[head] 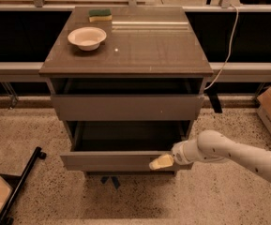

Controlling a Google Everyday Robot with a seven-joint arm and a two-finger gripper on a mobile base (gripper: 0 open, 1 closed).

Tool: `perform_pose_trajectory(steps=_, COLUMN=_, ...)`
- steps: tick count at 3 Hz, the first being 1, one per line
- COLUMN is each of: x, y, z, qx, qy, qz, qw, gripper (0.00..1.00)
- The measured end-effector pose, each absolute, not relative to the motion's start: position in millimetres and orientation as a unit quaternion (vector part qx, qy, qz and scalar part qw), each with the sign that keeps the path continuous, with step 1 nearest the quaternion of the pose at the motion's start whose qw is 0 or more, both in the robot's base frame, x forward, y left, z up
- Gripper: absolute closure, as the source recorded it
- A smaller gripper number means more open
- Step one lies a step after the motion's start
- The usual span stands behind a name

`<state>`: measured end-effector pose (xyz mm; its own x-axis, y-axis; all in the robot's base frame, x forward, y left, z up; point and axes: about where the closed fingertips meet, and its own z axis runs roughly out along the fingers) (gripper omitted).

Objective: Open middle drawer

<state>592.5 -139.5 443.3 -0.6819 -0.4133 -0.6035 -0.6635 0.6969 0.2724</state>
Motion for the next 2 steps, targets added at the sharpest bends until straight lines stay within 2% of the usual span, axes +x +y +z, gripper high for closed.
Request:
perform_pose_trajectory(steps=1, x=592.3, y=-139.6, z=443.5, qx=-0.304, qy=0.884, qz=0.243, qw=0.257, gripper=0.32)
perform_pose_trajectory(steps=2, x=591.2, y=-139.8, z=443.3, qx=-0.304, qy=0.885, qz=0.243, qw=0.256, gripper=0.28)
